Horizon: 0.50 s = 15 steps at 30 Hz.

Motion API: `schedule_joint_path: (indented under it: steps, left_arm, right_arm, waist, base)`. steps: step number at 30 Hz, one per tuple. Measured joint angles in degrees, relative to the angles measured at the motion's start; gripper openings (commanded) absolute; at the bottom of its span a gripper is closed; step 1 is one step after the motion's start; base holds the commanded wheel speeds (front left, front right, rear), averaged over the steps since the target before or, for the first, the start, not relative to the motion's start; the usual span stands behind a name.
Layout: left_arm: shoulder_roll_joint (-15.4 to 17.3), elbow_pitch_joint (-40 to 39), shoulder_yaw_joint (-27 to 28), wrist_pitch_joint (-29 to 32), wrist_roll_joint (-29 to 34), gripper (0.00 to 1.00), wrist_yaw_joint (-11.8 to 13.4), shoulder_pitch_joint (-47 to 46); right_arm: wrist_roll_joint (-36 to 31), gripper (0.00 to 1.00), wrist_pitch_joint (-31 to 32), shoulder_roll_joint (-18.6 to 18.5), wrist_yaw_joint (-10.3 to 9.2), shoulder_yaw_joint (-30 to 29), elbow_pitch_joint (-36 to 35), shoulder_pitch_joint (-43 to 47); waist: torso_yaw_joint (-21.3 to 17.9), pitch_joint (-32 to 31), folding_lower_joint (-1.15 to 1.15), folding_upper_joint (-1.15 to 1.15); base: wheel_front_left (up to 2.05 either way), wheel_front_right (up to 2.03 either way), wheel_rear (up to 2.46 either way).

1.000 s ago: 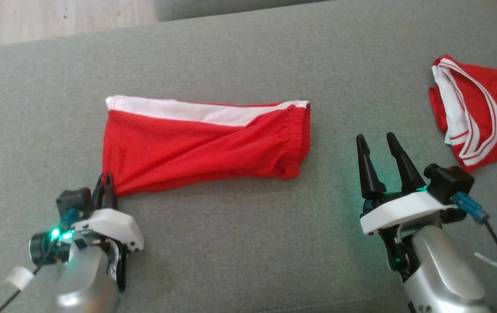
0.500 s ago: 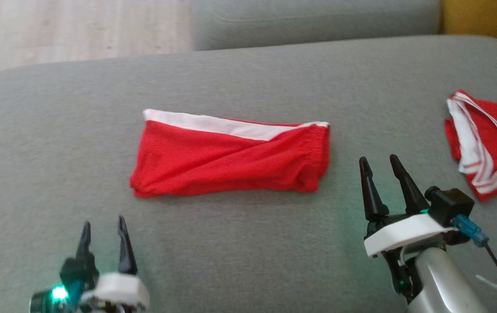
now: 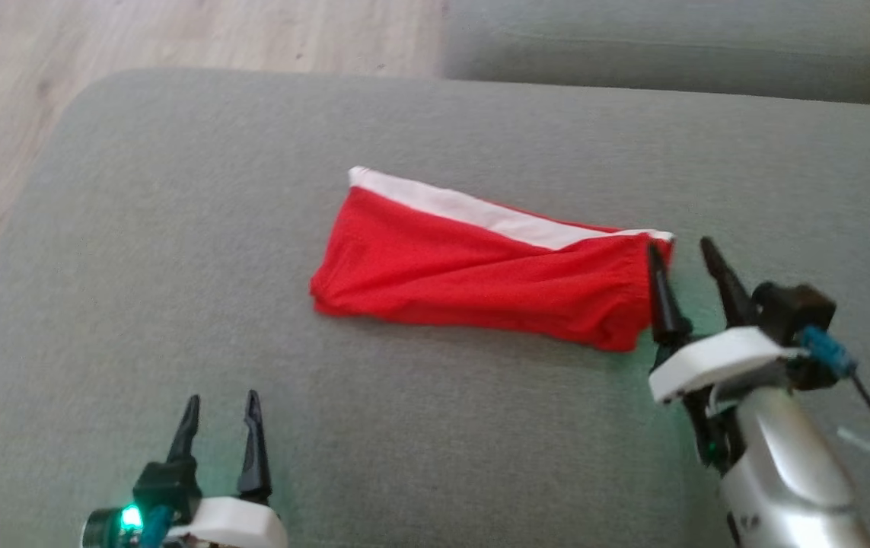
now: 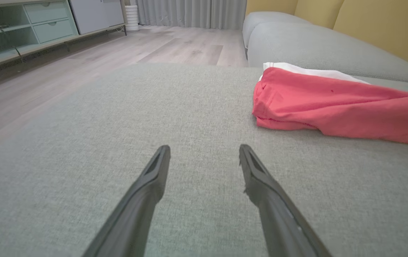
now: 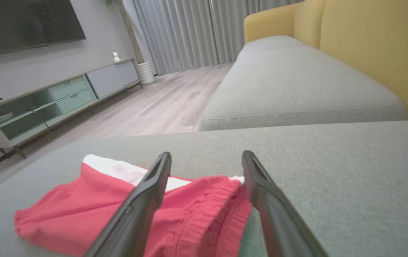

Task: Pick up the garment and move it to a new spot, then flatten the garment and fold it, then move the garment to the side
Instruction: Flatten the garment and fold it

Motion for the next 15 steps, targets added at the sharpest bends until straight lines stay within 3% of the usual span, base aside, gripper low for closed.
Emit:
schedule_joint_path:
  steps: [10,15]
  left_arm:
    - [-0.07,0.92,-2.31,0.00,-1.74,1.00,0.22,-2.77]
    - [-0.13,0.67,-2.55,0.00,-1.69,1.00,0.23,-3.46]
  right_arm:
    - [-2.79,1.00,0.00,-0.01,0.00,-3.59,17.51,-4.22]
    - [5.12,1.00,-0.33,-0.26,0.00,1.83,18.90,-6.00]
  waist:
    - [2.90,4.22,0.01,0.00]
    - [2.95,5.46,0.01,0.00]
  base:
    - [0.00,0.00,0.00]
    - [0.00,0.00,0.00]
